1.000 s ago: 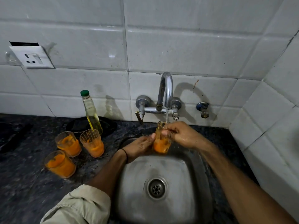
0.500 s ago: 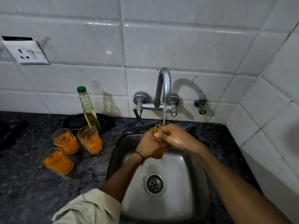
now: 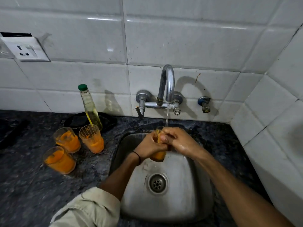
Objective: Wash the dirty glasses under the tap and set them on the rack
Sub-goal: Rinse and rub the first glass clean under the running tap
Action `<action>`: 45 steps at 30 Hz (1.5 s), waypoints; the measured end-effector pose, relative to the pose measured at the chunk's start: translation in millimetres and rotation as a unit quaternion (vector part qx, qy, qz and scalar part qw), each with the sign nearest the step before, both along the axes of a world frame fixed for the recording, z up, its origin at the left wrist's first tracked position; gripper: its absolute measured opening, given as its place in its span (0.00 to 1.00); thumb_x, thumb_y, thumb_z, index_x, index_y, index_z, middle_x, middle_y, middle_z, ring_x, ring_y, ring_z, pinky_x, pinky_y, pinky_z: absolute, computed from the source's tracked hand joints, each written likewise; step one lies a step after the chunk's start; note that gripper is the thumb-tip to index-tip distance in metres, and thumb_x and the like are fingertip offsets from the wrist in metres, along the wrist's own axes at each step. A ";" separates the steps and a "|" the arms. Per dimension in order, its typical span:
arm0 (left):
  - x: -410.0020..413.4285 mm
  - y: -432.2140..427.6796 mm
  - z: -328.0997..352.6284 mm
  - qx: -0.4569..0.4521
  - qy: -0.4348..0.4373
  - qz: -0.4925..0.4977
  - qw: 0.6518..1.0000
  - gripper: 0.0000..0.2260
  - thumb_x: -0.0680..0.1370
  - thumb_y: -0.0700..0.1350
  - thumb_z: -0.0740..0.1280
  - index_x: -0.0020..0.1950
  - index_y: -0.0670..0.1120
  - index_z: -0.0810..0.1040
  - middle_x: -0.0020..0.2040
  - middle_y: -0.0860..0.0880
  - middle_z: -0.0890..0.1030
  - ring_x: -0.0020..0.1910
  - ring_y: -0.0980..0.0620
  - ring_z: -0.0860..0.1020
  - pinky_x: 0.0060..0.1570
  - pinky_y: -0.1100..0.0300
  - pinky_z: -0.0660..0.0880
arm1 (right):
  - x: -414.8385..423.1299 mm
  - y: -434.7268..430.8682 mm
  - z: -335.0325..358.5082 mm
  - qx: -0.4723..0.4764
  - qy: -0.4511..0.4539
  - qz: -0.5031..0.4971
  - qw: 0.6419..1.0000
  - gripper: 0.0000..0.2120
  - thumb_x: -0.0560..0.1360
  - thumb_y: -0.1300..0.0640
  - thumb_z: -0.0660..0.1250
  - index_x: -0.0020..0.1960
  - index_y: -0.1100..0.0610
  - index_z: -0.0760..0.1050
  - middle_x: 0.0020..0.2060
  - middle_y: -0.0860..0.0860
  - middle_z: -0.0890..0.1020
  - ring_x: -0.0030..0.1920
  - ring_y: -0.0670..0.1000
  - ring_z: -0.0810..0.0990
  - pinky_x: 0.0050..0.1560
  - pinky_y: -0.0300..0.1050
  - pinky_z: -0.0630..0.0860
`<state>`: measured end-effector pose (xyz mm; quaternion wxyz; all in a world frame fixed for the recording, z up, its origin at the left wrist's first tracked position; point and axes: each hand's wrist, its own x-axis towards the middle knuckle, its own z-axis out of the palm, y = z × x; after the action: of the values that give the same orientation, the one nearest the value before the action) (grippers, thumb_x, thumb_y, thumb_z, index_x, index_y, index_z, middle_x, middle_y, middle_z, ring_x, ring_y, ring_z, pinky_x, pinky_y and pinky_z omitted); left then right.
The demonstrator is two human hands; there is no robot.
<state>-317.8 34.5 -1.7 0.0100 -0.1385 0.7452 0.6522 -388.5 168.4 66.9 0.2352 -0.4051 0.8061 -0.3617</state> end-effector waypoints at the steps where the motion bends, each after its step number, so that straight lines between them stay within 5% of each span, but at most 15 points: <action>1: 1.1 -6.2 0.4 0.039 -0.009 -0.045 0.998 0.16 0.72 0.41 0.75 0.58 0.48 0.78 0.53 0.47 0.84 0.53 0.51 0.82 0.56 0.53 0.78 | -0.8 4.6 1.4 -0.010 -0.013 0.012 1.000 0.12 0.81 0.59 0.63 0.39 0.51 0.73 0.36 0.46 0.77 0.39 0.43 0.75 0.45 0.41 0.73; 4: -0.4 -1.0 2.9 -0.007 -0.027 -0.001 1.000 0.18 0.70 0.42 0.76 0.58 0.46 0.77 0.51 0.46 0.83 0.50 0.49 0.82 0.57 0.46 0.79 | -2.9 4.8 -3.0 -0.019 -0.052 -0.014 0.998 0.11 0.82 0.58 0.63 0.41 0.50 0.75 0.38 0.46 0.78 0.40 0.43 0.77 0.47 0.41 0.74; 8: -6.4 21.7 3.3 -0.287 -0.012 0.138 0.948 0.22 0.68 0.55 0.73 0.57 0.50 0.72 0.51 0.49 0.82 0.49 0.47 0.80 0.50 0.50 0.78 | 2.0 -13.7 -19.0 -0.007 -0.041 -0.131 0.991 0.11 0.81 0.54 0.64 0.40 0.51 0.77 0.39 0.50 0.82 0.43 0.51 0.81 0.54 0.55 0.79; 14: 1.7 0.1 -5.2 0.023 -0.005 -0.010 1.000 0.22 0.68 0.42 0.77 0.59 0.51 0.75 0.53 0.48 0.82 0.52 0.49 0.82 0.56 0.51 0.79 | 6.9 3.0 -2.9 0.007 0.045 -0.034 0.998 0.09 0.81 0.58 0.64 0.43 0.58 0.76 0.40 0.53 0.79 0.44 0.50 0.76 0.48 0.48 0.73; 20: -0.7 20.6 -6.6 -0.046 0.076 0.165 0.982 0.13 0.72 0.38 0.73 0.48 0.52 0.73 0.41 0.53 0.79 0.38 0.59 0.76 0.37 0.66 0.74 | 29.6 -6.9 4.7 0.039 0.143 -0.102 0.984 0.09 0.77 0.65 0.64 0.54 0.54 0.76 0.44 0.47 0.80 0.50 0.49 0.76 0.50 0.43 0.70; 22: -2.6 21.3 -13.4 -0.059 0.111 0.167 0.978 0.08 0.75 0.34 0.69 0.49 0.44 0.74 0.41 0.51 0.78 0.38 0.59 0.75 0.38 0.67 0.74 | 39.6 -12.8 -0.1 0.048 0.181 -0.130 0.974 0.15 0.75 0.66 0.65 0.60 0.55 0.74 0.49 0.52 0.82 0.53 0.53 0.78 0.48 0.42 0.71; 24: -1.2 13.8 -14.9 -0.026 0.124 0.128 0.984 0.12 0.73 0.32 0.71 0.55 0.39 0.74 0.45 0.50 0.80 0.42 0.60 0.79 0.45 0.66 0.76 | 37.1 -6.4 -0.7 0.077 0.235 -0.051 0.968 0.13 0.77 0.65 0.64 0.58 0.54 0.75 0.51 0.52 0.82 0.54 0.53 0.78 0.62 0.46 0.71; 26: 0.4 3.4 -18.2 -0.008 0.135 0.087 0.987 0.23 0.68 0.33 0.76 0.60 0.41 0.74 0.52 0.47 0.83 0.52 0.54 0.82 0.54 0.60 0.78 | 18.3 9.0 7.1 0.119 0.352 0.105 0.923 0.16 0.77 0.64 0.66 0.62 0.50 0.76 0.57 0.51 0.83 0.62 0.52 0.78 0.78 0.61 0.52; 27: 0.9 -0.2 -21.3 -0.022 0.135 0.075 0.988 0.26 0.66 0.33 0.78 0.61 0.43 0.74 0.54 0.47 0.83 0.54 0.51 0.82 0.55 0.57 0.78 | 4.3 16.8 14.3 0.134 0.421 0.187 0.877 0.22 0.76 0.64 0.68 0.68 0.48 0.74 0.64 0.49 0.80 0.70 0.51 0.74 0.78 0.66 0.41; 29: -0.3 -0.3 -24.1 -0.037 0.129 0.062 0.989 0.26 0.65 0.32 0.77 0.60 0.45 0.75 0.54 0.46 0.83 0.53 0.50 0.82 0.55 0.56 0.79 | -17.1 25.0 35.5 0.211 0.474 0.308 0.798 0.31 0.76 0.64 0.67 0.74 0.44 0.67 0.74 0.44 0.70 0.79 0.48 0.59 0.74 0.64 0.31; 31: -2.7 6.3 -24.5 -0.029 0.136 0.074 0.987 0.26 0.65 0.31 0.76 0.59 0.44 0.75 0.53 0.45 0.83 0.53 0.47 0.82 0.55 0.53 0.79 | -25.0 25.1 46.7 0.256 0.475 0.346 0.768 0.29 0.78 0.63 0.64 0.75 0.42 0.66 0.74 0.42 0.70 0.79 0.45 0.58 0.74 0.60 0.29; 34: -4.8 17.8 -22.5 -0.010 0.170 0.130 0.977 0.27 0.64 0.31 0.77 0.60 0.43 0.75 0.54 0.45 0.83 0.54 0.47 0.82 0.53 0.54 0.79 | -11.1 14.5 36.8 0.250 0.426 0.285 0.822 0.21 0.79 0.61 0.60 0.72 0.52 0.68 0.52 0.49 0.83 0.67 0.50 0.75 0.79 0.56 0.36; 39: -9.9 20.6 -30.6 -0.041 0.198 0.186 0.962 0.16 0.69 0.37 0.72 0.56 0.42 0.76 0.50 0.48 0.82 0.49 0.51 0.80 0.49 0.58 0.78 | 15.7 -15.5 16.3 0.166 0.207 0.088 0.960 0.04 0.75 0.63 0.62 0.48 0.57 0.73 0.44 0.53 0.82 0.50 0.53 0.79 0.74 0.56 0.61; 41: -7.3 15.3 -32.9 -0.031 0.191 0.190 0.962 0.15 0.71 0.33 0.72 0.56 0.37 0.75 0.50 0.42 0.81 0.49 0.48 0.79 0.48 0.61 0.78 | 14.4 -12.1 20.4 0.207 0.212 0.124 0.947 0.10 0.73 0.65 0.62 0.51 0.55 0.76 0.52 0.53 0.82 0.57 0.54 0.78 0.73 0.54 0.62; 45: -0.5 10.1 -29.9 0.000 0.183 0.178 0.967 0.29 0.61 0.33 0.75 0.60 0.43 0.75 0.52 0.48 0.83 0.50 0.52 0.82 0.50 0.57 0.79 | -9.5 9.7 35.0 0.268 0.340 0.275 0.859 0.33 0.74 0.67 0.61 0.76 0.46 0.64 0.78 0.46 0.62 0.80 0.46 0.52 0.76 0.63 0.38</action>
<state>-318.3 44.6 -31.5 -0.2427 -0.1470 0.6980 0.6575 -397.9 178.1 101.9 0.1355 -0.6292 0.7577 0.1076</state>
